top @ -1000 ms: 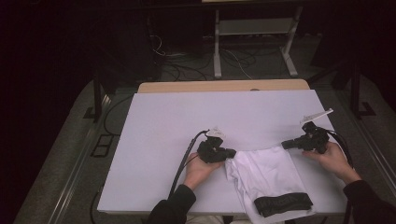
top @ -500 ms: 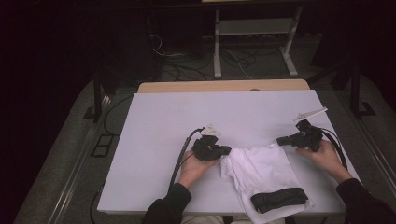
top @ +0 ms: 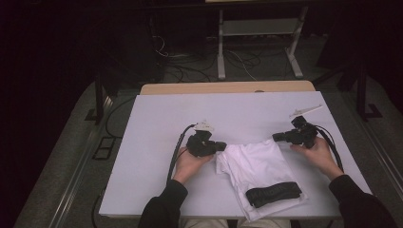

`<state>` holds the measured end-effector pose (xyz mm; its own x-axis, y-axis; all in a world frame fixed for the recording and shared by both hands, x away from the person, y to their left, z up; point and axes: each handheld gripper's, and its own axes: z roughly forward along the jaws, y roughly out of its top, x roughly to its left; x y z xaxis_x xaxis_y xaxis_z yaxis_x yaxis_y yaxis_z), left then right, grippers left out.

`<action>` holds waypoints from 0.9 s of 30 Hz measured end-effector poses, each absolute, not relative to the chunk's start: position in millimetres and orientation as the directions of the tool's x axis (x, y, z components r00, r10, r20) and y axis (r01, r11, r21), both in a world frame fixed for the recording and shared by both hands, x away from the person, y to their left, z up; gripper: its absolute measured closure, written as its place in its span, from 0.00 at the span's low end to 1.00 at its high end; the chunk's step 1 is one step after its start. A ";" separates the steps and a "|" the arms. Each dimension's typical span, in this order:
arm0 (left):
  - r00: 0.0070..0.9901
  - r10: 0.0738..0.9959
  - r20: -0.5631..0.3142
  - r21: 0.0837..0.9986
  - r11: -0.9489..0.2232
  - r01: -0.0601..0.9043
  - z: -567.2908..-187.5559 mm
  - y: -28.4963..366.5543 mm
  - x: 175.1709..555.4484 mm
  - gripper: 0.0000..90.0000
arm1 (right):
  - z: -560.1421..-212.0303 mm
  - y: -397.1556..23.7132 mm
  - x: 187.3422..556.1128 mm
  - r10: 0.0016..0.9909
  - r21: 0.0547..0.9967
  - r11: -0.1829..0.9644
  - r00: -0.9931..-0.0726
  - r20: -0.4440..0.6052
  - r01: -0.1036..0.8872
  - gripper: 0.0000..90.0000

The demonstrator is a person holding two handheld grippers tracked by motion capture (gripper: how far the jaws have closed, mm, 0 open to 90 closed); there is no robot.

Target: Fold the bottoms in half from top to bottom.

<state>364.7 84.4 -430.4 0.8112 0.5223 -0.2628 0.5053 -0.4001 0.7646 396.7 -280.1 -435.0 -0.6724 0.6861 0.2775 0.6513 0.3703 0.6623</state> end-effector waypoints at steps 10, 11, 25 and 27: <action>0.807 0.543 -0.231 0.750 -0.429 0.503 -420.1 103.1 367.0 0.96 | -432.1 -257.3 410.5 0.672 0.673 0.372 -0.686 0.279 0.639 0.97; 0.809 0.544 -0.224 0.749 -0.435 0.500 -418.6 105.6 366.9 0.96 | -431.9 -255.5 411.3 0.672 0.672 0.369 -0.684 0.284 0.642 0.97; 0.808 0.559 -0.184 0.736 -0.467 0.491 -414.5 131.2 391.0 0.96 | -431.6 -224.1 431.6 0.679 0.681 0.342 -0.671 0.297 0.648 0.97; 0.807 0.562 -0.181 0.734 -0.470 0.491 -414.7 133.1 397.1 0.96 | -432.3 -221.5 434.4 0.684 0.683 0.335 -0.666 0.297 0.649 0.97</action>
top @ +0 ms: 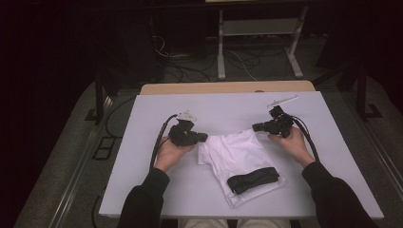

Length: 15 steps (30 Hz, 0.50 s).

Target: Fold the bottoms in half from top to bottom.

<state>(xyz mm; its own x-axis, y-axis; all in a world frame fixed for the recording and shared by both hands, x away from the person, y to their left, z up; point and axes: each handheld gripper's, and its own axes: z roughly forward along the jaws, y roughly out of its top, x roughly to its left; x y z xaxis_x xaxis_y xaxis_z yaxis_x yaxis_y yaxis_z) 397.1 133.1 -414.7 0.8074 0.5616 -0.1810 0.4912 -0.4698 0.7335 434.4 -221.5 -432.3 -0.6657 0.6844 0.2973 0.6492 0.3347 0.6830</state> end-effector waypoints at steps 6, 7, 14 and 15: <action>0.813 0.560 -0.162 0.730 -0.486 0.480 -414.7 138.4 413.6 0.96 | -436.0 -218.0 440.3 0.689 0.691 0.312 -0.656 0.308 0.652 0.97; 0.814 0.561 -0.154 0.730 -0.490 0.476 -414.1 138.8 416.1 0.96 | -436.2 -218.0 440.8 0.692 0.692 0.306 -0.652 0.310 0.654 0.97; 0.803 0.578 -0.143 0.742 -0.474 0.473 -411.8 136.7 436.6 0.96 | -432.5 -218.5 443.5 0.707 0.705 0.285 -0.639 0.303 0.649 0.97; 0.799 0.583 -0.145 0.746 -0.466 0.475 -412.5 136.6 440.3 0.96 | -431.9 -218.2 443.1 0.709 0.706 0.283 -0.638 0.301 0.649 0.97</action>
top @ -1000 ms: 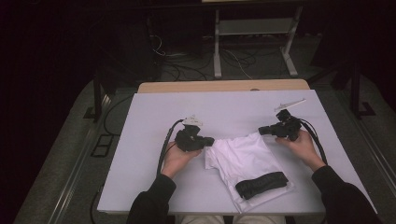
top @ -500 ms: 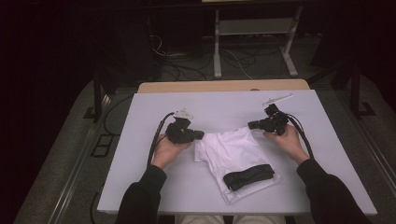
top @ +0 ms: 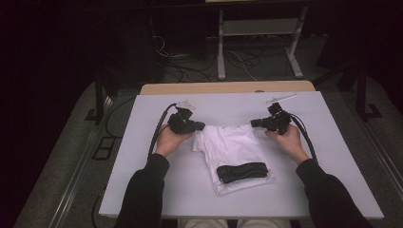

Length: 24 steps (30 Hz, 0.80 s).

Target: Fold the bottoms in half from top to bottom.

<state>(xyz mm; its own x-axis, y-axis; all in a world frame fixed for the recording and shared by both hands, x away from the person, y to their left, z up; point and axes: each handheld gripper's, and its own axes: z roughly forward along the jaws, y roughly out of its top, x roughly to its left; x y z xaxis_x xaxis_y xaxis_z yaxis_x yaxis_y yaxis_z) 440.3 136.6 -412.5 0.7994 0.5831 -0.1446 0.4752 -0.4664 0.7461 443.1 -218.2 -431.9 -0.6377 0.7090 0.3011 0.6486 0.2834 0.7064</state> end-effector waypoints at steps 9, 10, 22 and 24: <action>0.771 0.621 -0.142 0.757 -0.433 0.489 -420.0 131.1 469.6 0.96 | -432.4 -225.2 450.6 0.739 0.728 0.226 -0.601 0.305 0.648 0.97; 0.768 0.625 -0.137 0.761 -0.430 0.486 -421.1 130.2 472.1 0.96 | -432.3 -226.0 452.0 0.743 0.728 0.222 -0.596 0.305 0.649 0.97; 0.719 0.675 -0.163 0.786 -0.352 0.508 -424.9 128.8 494.7 0.96 | -435.3 -229.6 471.3 0.769 0.752 0.162 -0.559 0.309 0.639 0.97; 0.713 0.680 -0.169 0.790 -0.339 0.510 -425.1 130.1 496.7 0.96 | -435.1 -229.3 474.5 0.766 0.756 0.147 -0.557 0.321 0.638 0.97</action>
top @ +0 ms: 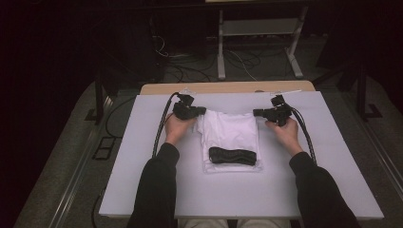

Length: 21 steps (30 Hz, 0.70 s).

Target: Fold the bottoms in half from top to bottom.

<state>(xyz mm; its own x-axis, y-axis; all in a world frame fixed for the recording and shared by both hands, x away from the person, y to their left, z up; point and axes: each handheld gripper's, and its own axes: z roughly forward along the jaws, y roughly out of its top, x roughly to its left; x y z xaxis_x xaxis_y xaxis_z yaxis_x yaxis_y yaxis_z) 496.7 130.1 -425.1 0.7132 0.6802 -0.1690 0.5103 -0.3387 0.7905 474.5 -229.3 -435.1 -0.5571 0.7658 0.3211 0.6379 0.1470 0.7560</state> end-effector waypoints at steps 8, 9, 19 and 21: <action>0.695 0.681 -0.231 0.803 -0.270 0.532 -427.6 134.1 498.0 0.81 | -437.4 -231.7 478.2 0.762 0.754 0.115 -0.544 0.351 0.647 0.82; 0.693 0.671 -0.264 0.801 -0.248 0.546 -427.5 135.6 497.8 0.77 | -437.8 -233.6 477.9 0.758 0.755 0.097 -0.540 0.366 0.648 0.72; 0.674 0.642 -0.366 0.818 -0.122 0.561 -417.2 157.9 482.4 0.24 | -435.5 -254.2 469.5 0.702 0.764 0.080 -0.580 0.413 0.640 0.14; 0.669 0.648 -0.364 0.813 -0.129 0.568 -415.0 162.2 480.0 0.15 | -433.2 -256.4 466.4 0.698 0.763 0.091 -0.588 0.409 0.640 0.10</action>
<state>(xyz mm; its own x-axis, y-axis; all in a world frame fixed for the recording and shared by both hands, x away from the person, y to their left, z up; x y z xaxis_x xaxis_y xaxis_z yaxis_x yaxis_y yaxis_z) 480.0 162.2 -415.0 0.6687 0.6481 -0.3645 0.5681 -0.1291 0.8128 466.4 -256.4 -433.2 -0.5878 0.6978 0.4094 0.6398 0.0911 0.7631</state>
